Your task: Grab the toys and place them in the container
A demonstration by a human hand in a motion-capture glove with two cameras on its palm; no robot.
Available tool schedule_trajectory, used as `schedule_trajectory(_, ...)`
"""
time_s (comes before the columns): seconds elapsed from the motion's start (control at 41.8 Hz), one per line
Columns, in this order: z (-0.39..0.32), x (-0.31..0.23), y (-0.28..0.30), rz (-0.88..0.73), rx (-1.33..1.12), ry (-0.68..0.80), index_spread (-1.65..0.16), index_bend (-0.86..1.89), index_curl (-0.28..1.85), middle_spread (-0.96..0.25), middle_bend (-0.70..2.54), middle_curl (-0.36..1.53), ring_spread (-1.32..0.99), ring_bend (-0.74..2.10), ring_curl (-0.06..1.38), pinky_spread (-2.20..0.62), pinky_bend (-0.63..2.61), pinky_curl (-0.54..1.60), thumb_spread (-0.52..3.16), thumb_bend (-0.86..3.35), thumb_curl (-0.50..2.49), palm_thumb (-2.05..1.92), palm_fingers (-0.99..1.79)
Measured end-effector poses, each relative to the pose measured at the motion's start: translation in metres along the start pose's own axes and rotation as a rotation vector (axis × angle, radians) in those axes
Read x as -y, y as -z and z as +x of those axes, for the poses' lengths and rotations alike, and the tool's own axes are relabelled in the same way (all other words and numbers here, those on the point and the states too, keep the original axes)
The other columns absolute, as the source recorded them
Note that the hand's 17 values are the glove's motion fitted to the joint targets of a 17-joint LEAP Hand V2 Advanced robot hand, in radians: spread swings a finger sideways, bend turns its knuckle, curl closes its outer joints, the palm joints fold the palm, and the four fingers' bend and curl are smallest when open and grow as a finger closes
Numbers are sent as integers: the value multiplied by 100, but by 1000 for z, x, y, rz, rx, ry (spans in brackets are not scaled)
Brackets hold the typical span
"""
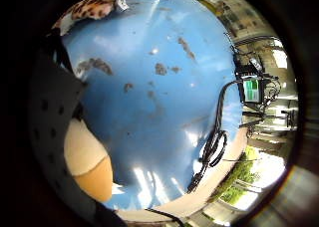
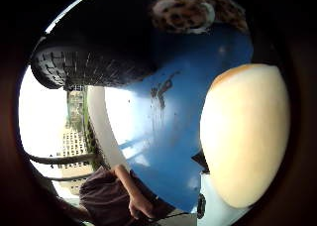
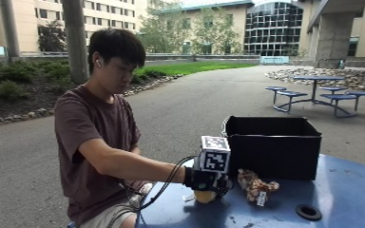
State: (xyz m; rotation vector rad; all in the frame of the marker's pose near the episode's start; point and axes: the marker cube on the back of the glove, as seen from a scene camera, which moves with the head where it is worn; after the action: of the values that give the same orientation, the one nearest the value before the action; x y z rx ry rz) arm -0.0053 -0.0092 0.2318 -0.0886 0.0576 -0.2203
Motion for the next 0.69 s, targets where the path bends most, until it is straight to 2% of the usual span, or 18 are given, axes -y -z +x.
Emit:
schedule_trajectory(0.096, 1, 6, 28, -47, -4, -1, -17, 85, 41, -16, 109, 60, -28, 123, 58, -40, 89, 38, 97, 48, 89, 95, 135)
schedule_trajectory(0.144, 2, 10, 50, -38, -20, -8, -19, 90, 44, -17, 111, 62, -30, 124, 59, -38, 93, 40, 86, 42, 91, 89, 121)
schedule_trajectory(0.192, 2, 14, 77, -18, -38, -19, -20, 91, 46, -20, 112, 63, -32, 125, 61, -38, 95, 41, 78, 35, 92, 80, 106)
schedule_trajectory(0.287, -1, 21, 135, 27, -65, -31, -24, 93, 51, -23, 113, 67, -34, 127, 63, -37, 102, 45, 67, 24, 94, 68, 94)
schedule_trajectory(0.503, -41, 56, 288, 197, -101, -85, -29, 94, 60, -27, 116, 74, -38, 132, 67, -36, 114, 51, 52, 17, 99, 64, 80)
schedule_trajectory(0.575, -59, 72, 312, 225, -160, -125, -31, 95, 63, -29, 118, 76, -39, 134, 68, -35, 117, 52, 49, 16, 101, 64, 78)
schedule_trajectory(0.695, -104, 97, 329, 242, -157, -18, -33, 96, 68, -30, 120, 79, -40, 137, 70, -34, 121, 53, 44, 14, 104, 64, 74)
